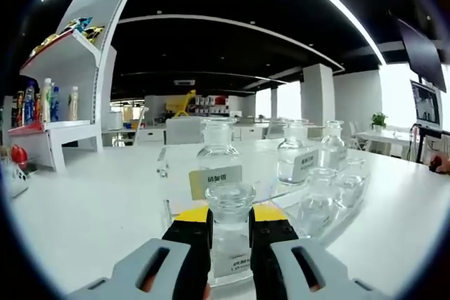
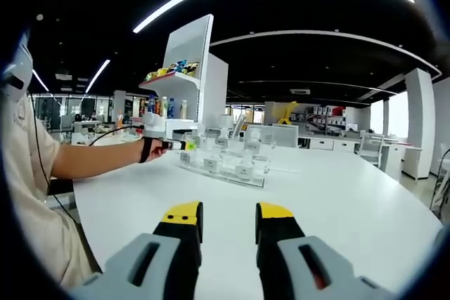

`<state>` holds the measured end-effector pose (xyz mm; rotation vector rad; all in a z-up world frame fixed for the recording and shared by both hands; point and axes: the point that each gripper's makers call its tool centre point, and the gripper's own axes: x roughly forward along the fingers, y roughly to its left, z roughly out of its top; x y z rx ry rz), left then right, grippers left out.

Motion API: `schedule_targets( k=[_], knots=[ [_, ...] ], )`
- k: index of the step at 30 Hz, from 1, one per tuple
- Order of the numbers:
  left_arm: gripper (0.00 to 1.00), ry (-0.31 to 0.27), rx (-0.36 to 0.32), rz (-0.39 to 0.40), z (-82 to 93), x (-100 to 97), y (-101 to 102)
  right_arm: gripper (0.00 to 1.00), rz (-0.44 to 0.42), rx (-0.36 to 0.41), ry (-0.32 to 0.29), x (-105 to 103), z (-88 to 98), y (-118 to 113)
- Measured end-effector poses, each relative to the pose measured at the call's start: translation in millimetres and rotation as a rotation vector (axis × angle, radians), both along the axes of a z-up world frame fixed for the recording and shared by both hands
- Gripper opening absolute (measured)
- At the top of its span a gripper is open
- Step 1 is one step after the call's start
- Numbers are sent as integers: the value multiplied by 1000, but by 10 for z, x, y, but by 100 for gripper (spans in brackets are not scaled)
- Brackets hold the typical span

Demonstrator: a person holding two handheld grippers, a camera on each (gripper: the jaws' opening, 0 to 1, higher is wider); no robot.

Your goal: Identify the label on the chemical reagent bottle, grasp the chemical reagent bottle, and place it in the designated position on the reagent rack

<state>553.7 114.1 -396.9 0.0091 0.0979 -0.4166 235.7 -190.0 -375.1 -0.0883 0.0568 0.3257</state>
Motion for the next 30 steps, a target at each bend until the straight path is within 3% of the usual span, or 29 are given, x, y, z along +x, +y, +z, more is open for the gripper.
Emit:
schedule_targets(
  k=[19,30],
  knots=[
    [21,28,24,-6,-51,-11,-7,29,-17,9,-21,-10,34,-49],
    [26,-8,49,-12,0,-4,-2,29,-28,9,-28,-22,52,-69]
  ],
)
